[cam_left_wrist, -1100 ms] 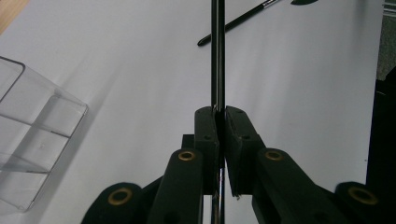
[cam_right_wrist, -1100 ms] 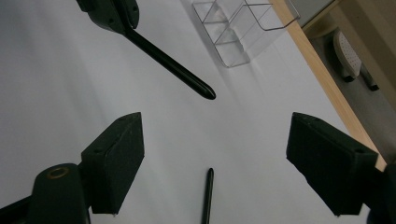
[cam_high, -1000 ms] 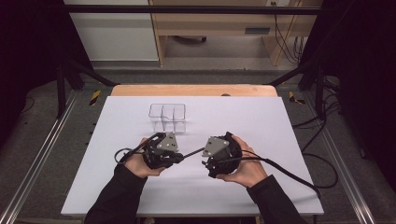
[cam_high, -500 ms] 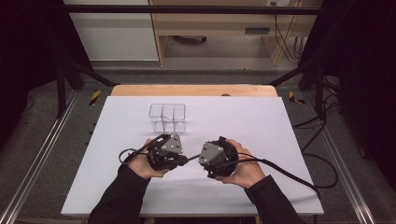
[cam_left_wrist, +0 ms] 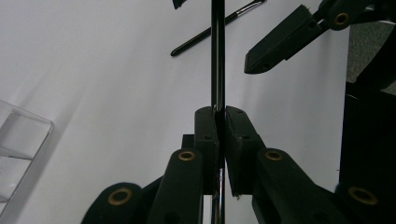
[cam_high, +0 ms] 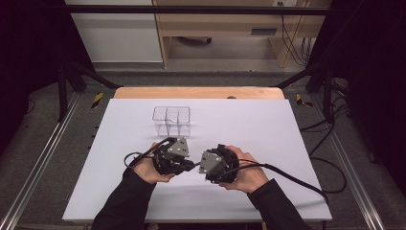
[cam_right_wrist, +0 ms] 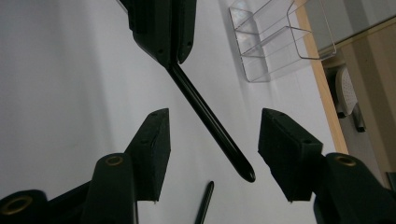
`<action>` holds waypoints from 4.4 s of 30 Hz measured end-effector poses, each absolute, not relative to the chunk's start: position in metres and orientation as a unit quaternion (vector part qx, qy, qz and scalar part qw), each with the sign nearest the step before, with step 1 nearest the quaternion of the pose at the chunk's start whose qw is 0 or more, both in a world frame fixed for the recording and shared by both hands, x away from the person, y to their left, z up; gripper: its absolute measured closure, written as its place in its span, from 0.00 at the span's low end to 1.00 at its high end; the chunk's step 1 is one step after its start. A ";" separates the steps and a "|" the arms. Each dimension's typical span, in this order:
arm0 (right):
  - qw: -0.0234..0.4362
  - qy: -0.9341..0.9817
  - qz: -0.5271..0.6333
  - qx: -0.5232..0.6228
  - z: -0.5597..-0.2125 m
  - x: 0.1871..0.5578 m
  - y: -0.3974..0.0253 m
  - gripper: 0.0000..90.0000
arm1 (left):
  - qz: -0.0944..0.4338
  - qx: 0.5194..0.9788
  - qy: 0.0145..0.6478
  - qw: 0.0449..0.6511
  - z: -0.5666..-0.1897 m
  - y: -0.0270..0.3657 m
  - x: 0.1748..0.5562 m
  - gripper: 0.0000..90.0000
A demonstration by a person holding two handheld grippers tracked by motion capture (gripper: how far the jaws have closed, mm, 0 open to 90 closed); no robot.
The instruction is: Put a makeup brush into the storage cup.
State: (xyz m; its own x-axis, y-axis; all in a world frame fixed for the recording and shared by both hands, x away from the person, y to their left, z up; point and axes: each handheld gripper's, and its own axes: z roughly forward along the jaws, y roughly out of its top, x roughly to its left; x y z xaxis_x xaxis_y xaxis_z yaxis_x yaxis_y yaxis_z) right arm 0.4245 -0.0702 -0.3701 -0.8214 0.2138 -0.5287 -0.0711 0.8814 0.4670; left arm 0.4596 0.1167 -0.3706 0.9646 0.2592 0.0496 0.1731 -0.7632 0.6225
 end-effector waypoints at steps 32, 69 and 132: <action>0.309 0.929 0.198 -0.048 -0.376 0.424 -0.062 0.81 | 0.050 0.942 0.101 0.317 -0.363 0.106 0.459 0.93; 0.244 0.948 0.205 -0.006 -0.378 0.435 -0.066 0.94 | 0.108 0.907 0.145 0.380 -0.357 0.134 0.464 0.48; 0.210 0.836 0.430 0.268 -0.397 0.449 -0.117 0.93 | 0.154 0.734 0.348 0.562 -0.397 0.158 0.461 0.18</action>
